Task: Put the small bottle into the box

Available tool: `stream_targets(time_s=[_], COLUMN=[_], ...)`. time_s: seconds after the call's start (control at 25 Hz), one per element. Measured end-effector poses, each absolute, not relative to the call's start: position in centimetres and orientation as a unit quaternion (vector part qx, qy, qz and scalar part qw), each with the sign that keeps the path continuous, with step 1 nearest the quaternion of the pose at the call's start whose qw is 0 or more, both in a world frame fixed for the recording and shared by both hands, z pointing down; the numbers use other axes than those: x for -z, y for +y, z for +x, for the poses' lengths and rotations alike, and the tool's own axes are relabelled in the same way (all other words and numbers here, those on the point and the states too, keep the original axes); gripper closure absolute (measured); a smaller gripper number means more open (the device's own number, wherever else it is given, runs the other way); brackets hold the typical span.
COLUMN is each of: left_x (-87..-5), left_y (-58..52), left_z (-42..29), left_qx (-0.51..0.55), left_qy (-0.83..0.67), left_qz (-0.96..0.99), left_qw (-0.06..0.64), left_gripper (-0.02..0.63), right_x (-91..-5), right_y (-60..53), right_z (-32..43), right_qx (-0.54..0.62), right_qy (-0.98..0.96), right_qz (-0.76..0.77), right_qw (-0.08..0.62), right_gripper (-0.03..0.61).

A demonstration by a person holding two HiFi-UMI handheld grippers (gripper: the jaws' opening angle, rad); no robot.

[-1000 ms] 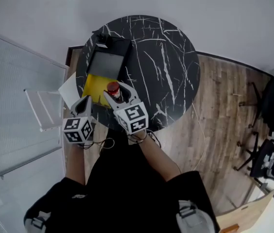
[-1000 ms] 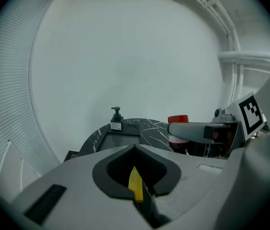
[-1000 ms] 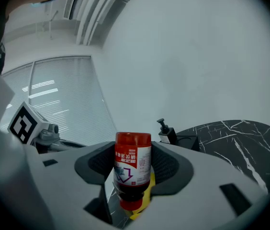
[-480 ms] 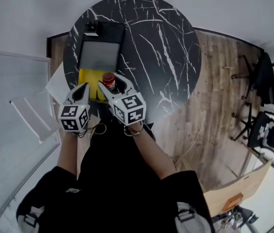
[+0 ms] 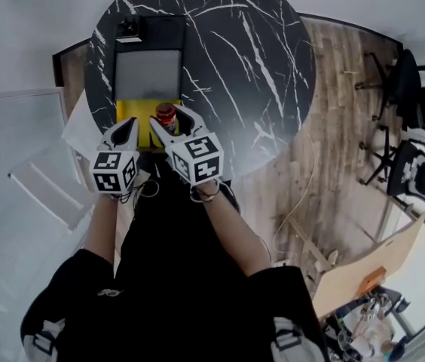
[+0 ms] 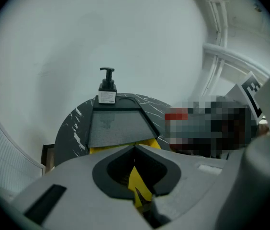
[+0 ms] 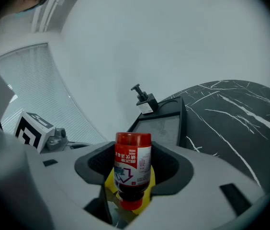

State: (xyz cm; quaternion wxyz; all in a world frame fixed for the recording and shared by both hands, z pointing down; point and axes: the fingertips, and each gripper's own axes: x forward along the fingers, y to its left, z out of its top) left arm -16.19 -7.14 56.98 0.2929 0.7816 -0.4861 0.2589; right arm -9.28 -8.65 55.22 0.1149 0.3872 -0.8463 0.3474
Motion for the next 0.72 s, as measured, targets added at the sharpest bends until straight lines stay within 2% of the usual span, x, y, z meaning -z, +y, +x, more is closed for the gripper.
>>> stream_targets(time_s=[0.72], left_x=[-62.2], left_y=[-6.6], left_z=[-16.9], left_qx=[-0.288], left_qy=[-0.427], left_qz=[0.79], left_qw=[0.332], left_gripper=[0.614], right_x=[-62.3], right_y=[-6.6], right_z=[-11.1], right_qx=[-0.409], right_qy=[-0.788], right_qz=[0.411], right_qw=[0.21], right_gripper=[0.364])
